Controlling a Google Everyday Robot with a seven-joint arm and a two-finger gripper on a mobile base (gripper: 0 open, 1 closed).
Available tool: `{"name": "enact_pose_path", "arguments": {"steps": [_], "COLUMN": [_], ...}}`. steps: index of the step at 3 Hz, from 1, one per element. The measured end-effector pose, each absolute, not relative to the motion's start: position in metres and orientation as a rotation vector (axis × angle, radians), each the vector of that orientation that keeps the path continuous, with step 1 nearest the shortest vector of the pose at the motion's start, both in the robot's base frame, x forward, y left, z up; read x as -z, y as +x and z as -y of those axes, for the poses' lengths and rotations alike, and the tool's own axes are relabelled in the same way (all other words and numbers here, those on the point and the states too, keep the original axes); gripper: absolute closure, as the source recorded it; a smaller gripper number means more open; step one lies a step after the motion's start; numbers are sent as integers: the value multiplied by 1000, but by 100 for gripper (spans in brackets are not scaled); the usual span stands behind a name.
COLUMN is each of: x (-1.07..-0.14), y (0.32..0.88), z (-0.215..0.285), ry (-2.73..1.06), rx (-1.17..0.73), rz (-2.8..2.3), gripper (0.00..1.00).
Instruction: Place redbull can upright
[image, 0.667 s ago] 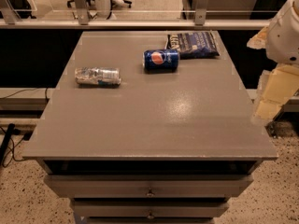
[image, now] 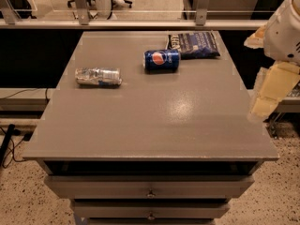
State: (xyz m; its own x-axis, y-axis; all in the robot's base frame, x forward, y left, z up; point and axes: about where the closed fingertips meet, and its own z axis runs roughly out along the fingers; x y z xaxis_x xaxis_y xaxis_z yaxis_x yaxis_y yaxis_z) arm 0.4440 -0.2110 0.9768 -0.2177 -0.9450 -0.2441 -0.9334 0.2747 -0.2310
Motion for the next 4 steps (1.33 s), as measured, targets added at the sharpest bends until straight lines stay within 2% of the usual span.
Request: {"name": "enact_pose_path", "arguments": {"steps": [1, 2, 3, 4], "x": [-976, -978, -1000, -1000], "y": [463, 487, 512, 511], "z": [178, 123, 48, 50], "ry": [-1722, -1734, -1719, -1718], "rx": [-1, -49, -95, -91], "rz": [-2189, -2158, -2111, -2110], "gripper": [0, 0, 0, 0]}}
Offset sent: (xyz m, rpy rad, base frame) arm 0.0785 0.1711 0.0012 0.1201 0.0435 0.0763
